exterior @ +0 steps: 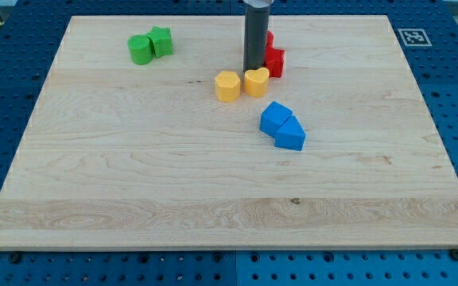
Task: Slide green star towards the yellow heart and yellow hexagon
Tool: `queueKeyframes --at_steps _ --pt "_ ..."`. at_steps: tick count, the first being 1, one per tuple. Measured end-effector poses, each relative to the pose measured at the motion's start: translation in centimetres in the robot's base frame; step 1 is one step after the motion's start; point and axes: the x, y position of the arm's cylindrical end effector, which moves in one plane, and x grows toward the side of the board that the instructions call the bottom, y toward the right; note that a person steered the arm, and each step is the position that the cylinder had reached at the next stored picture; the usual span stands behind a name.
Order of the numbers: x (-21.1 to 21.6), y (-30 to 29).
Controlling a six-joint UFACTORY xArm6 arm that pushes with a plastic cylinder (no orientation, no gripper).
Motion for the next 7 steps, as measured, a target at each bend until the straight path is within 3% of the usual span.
queueKeyframes --at_steps 2,4,5,7 --pt "-5.6 -6.6" --pt "-12.5 -8.9" --pt "-12.5 -15.5" --pt "-12.5 -21.0"
